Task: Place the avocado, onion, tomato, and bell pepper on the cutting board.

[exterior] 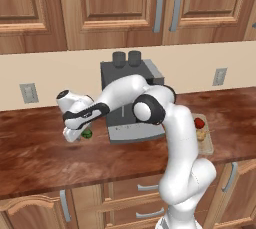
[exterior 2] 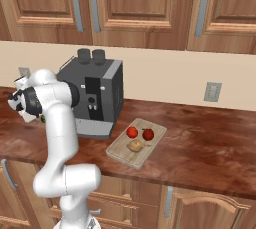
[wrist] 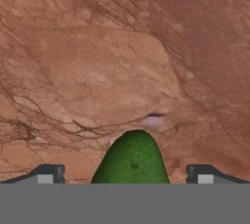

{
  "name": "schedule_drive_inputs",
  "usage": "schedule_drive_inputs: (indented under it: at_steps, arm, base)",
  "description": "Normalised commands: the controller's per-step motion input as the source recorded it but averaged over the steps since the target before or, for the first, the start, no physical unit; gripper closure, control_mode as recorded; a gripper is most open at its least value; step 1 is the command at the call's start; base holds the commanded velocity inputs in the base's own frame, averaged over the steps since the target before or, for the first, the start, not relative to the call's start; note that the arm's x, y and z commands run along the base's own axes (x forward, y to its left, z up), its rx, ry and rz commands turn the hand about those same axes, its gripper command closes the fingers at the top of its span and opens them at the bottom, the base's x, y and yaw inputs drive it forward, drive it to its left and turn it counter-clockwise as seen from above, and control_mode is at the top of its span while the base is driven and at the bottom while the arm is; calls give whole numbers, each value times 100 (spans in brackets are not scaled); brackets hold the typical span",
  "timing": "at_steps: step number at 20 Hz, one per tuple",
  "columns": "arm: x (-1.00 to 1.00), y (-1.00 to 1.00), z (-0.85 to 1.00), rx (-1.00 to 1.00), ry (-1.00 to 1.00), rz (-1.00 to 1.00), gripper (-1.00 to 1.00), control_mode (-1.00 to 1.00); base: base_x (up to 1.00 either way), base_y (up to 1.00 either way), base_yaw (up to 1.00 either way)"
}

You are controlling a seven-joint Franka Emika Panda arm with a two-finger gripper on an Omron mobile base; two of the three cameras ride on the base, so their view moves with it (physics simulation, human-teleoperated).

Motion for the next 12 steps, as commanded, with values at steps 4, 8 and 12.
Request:
schedule_drive_inputs:
  at_steps: [4, 8, 12]
  arm:
    - [0, 0, -17, 0, 0, 0, -100, -100]
    - [0, 0, -20, 0, 2, 0, 100, -100]
    - [0, 0, -28, 0, 3, 0, 100, -100]
  base:
    - [0, 0, 0]
    - [0, 0, 0]
    - [0, 0, 0]
